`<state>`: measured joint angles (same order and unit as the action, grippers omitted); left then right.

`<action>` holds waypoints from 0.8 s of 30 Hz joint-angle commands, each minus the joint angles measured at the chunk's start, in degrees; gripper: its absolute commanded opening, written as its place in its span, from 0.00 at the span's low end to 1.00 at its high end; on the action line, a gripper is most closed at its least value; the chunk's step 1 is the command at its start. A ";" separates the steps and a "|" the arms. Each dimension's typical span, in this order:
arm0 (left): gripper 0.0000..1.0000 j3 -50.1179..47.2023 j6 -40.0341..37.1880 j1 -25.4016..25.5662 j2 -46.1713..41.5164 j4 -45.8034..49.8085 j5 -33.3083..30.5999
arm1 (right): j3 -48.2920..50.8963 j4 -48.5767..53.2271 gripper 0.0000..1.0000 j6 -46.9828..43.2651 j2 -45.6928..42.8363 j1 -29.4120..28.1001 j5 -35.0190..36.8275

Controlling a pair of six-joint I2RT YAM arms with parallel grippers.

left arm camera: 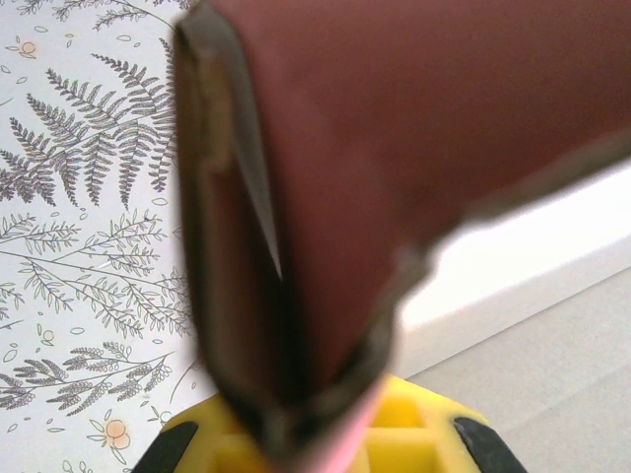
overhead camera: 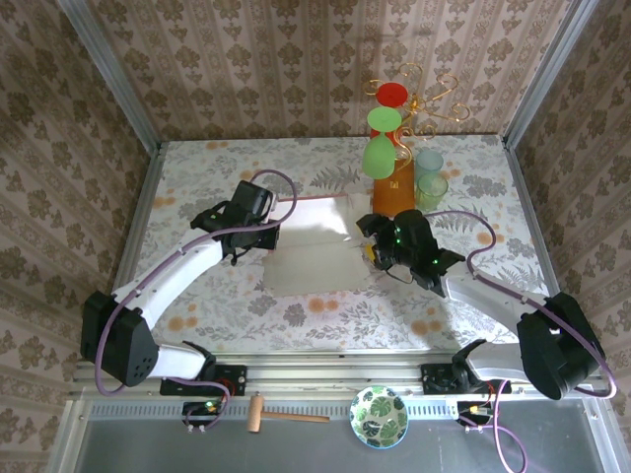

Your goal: Fold the paper box

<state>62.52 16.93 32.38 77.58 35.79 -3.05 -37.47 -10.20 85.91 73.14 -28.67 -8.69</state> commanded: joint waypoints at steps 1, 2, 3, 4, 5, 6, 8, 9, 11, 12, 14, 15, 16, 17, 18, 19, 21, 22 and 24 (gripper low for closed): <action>0.00 -0.34 0.47 0.31 -0.94 0.33 -0.25 | 0.37 -3.47 0.73 1.28 0.72 -0.51 1.79; 0.00 -0.38 0.45 0.31 -0.86 0.33 -0.17 | 0.23 -3.64 0.73 1.30 1.04 -0.52 1.83; 0.00 -0.30 0.45 0.31 -0.77 0.34 -0.20 | 0.04 -3.65 0.73 1.36 1.26 -0.58 1.83; 0.00 -0.21 0.43 0.31 -0.71 0.46 -0.16 | -0.13 -3.61 0.73 1.52 1.53 -0.52 1.72; 0.00 -0.23 0.46 0.31 -0.68 0.40 -0.16 | -0.22 -3.89 0.73 1.76 1.74 -0.60 1.71; 0.00 -0.26 0.54 0.34 -0.75 0.33 -0.18 | -0.23 -4.34 0.73 1.96 2.02 -0.58 1.70; 0.00 -0.28 0.53 0.35 -0.76 0.34 -0.20 | -0.50 -4.27 0.73 2.07 2.40 -0.61 1.17; 0.00 -0.16 0.53 0.39 -0.78 0.50 -0.29 | -0.66 -3.71 0.73 1.83 2.23 -0.69 1.02; 0.00 -0.05 0.47 0.40 -0.77 0.81 -0.54 | -0.46 -1.20 0.73 1.03 0.76 -0.94 2.09; 0.00 -0.05 0.40 0.38 -0.83 0.86 -0.64 | -0.09 -0.53 0.74 0.50 0.03 -0.96 2.40; 0.00 -0.03 0.31 0.32 -0.91 0.86 -0.72 | 0.61 0.09 0.75 0.01 -0.70 -0.95 2.64; 0.00 -0.04 0.44 0.39 -0.85 0.86 -0.63 | 1.02 -0.34 0.75 -0.17 -0.57 -0.98 2.43; 0.00 -0.10 0.52 0.40 -0.94 0.77 -0.51 | 1.40 -1.14 0.75 -0.35 -0.20 -0.95 2.27; 0.00 -0.10 0.56 0.40 -0.94 0.69 -0.47 | 1.51 -1.59 0.75 -0.45 0.25 -1.04 2.11; 0.00 -0.06 0.52 0.40 -0.87 0.75 -0.47 | 1.59 -2.14 0.75 -0.69 0.84 -1.10 1.95; 0.00 -0.03 0.49 0.40 -0.85 0.82 -0.46 | 1.61 -2.45 0.75 -0.78 1.38 -1.05 1.88; 0.00 0.11 0.24 0.40 -0.68 1.02 -0.41 | 1.57 -2.84 0.75 -0.83 1.94 -1.06 1.94; 0.00 0.15 0.30 0.40 -0.68 1.04 -0.47 | 1.41 -2.98 0.75 -0.83 2.23 -1.04 1.99; 0.00 0.14 0.37 0.40 -0.68 0.98 -0.38 | 0.56 -3.33 0.75 -0.92 3.05 -1.04 2.01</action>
<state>62.52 16.93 32.56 77.60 35.83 -3.05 -36.51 -12.36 86.26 74.85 -29.30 -8.10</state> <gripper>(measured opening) 0.071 0.749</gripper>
